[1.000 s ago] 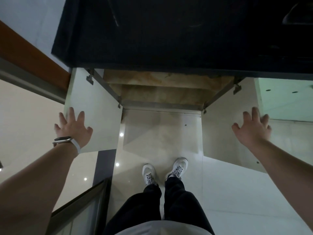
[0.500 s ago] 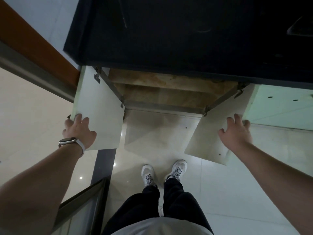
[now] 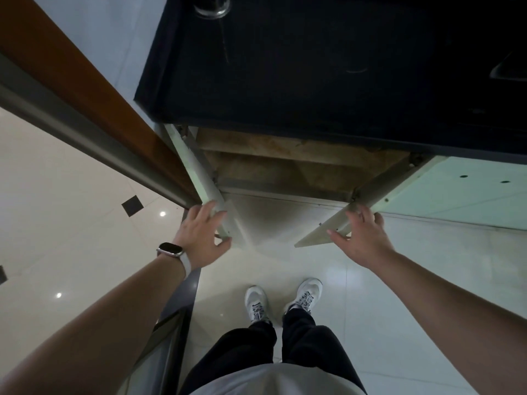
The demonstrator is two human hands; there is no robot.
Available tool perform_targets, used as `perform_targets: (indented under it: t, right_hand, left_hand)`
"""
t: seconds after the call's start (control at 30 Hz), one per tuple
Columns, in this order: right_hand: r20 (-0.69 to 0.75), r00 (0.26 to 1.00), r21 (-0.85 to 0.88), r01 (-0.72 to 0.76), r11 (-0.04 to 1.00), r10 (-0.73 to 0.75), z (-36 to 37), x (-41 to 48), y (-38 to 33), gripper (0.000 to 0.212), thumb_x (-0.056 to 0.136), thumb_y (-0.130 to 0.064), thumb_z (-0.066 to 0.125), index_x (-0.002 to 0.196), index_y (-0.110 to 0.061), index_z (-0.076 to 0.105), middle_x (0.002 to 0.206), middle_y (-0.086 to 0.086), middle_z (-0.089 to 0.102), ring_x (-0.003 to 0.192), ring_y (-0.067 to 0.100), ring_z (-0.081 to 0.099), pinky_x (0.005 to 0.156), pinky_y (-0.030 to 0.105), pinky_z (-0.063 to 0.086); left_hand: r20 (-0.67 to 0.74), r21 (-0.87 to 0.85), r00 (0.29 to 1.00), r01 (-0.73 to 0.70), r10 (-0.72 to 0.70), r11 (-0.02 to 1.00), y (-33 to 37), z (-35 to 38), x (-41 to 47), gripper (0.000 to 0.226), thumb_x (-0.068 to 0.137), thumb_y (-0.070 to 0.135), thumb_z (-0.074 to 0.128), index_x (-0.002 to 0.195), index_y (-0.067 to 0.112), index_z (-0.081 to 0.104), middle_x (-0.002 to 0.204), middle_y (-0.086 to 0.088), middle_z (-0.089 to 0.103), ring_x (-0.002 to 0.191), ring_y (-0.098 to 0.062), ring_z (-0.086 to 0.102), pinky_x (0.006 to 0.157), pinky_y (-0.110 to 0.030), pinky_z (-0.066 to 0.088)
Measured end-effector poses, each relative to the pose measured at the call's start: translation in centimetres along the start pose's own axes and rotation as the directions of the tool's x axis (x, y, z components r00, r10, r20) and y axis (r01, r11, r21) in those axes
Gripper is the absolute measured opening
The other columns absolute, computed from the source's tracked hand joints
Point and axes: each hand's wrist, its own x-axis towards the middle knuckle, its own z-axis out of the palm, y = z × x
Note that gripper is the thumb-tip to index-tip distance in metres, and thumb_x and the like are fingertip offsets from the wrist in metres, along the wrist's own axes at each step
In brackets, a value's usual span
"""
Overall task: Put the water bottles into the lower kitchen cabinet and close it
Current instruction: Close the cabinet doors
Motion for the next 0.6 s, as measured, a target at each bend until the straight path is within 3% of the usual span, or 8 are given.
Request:
perform_targets:
  t: [0.17, 0.23, 0.33, 0.47, 0.6]
  right_hand:
    - [0.008, 0.994, -0.105, 0.111, 0.988, -0.111, -1.0, 0.3, 0.8, 0.073, 0.084, -0.060, 0.062, 0.142, -0.024, 0.037, 0.152, 0.002, 0.025, 0.132, 0.032, 0.032, 0.101, 0.045, 0.046]
    - [-0.034, 0.993, -0.194, 0.104, 0.976, -0.113, -1.6, 1.0, 0.9, 0.069, 0.084, -0.057, 0.064, 0.139, -0.024, 0.039, 0.148, 0.003, 0.033, 0.124, 0.030, 0.044, 0.092, 0.043, 0.052]
    - [-0.082, 0.990, -0.326, 0.082, 0.942, -0.115, -2.6, 2.4, 0.8, 0.074, 0.081, -0.066, 0.061, 0.137, -0.024, 0.038, 0.142, 0.001, 0.040, 0.115, 0.026, 0.054, 0.079, 0.037, 0.055]
    - [-0.163, 0.963, -0.427, 0.127, 0.895, -0.214, -3.0, 4.7, -0.2, 0.082, 0.079, -0.074, 0.057, 0.140, -0.023, 0.037, 0.143, 0.004, 0.041, 0.125, 0.028, 0.047, 0.099, 0.042, 0.045]
    - [-0.244, 0.893, -0.440, 0.245, 0.864, -0.378, -3.8, 8.1, -1.7, 0.088, 0.072, -0.061, 0.074, 0.140, -0.014, 0.044, 0.144, 0.018, 0.040, 0.130, 0.040, 0.041, 0.108, 0.054, 0.034]
  left_hand:
    - [0.055, 0.049, 0.991, -0.123, 0.120, 0.991, 1.8, 0.2, 1.4, 0.060, 0.091, 0.042, 0.063, 0.144, 0.021, 0.047, 0.160, -0.009, 0.026, 0.141, -0.037, 0.033, 0.106, -0.048, 0.044]
    - [0.015, 0.084, 0.994, -0.107, 0.106, 0.991, 2.3, -0.3, 2.6, 0.055, 0.096, 0.035, 0.058, 0.148, 0.021, 0.043, 0.161, -0.010, 0.025, 0.138, -0.035, 0.039, 0.105, -0.043, 0.045]
    - [-0.001, 0.126, 0.996, -0.085, 0.085, 0.988, 2.7, -1.2, 4.6, 0.053, 0.097, 0.033, 0.055, 0.147, 0.024, 0.043, 0.159, -0.007, 0.027, 0.130, -0.031, 0.048, 0.098, -0.038, 0.049]
    - [-0.028, 0.189, 0.991, -0.127, 0.135, 0.974, 2.7, -1.8, 7.1, 0.061, 0.090, 0.041, 0.064, 0.144, 0.021, 0.045, 0.151, -0.009, 0.040, 0.128, -0.032, 0.051, 0.097, -0.044, 0.049]
    - [-0.132, 0.233, 0.985, -0.074, 0.107, 0.970, 3.5, -1.9, 9.9, 0.088, 0.073, 0.051, 0.079, 0.145, 0.017, 0.039, 0.146, -0.014, 0.046, 0.127, -0.038, 0.051, 0.096, -0.051, 0.050]
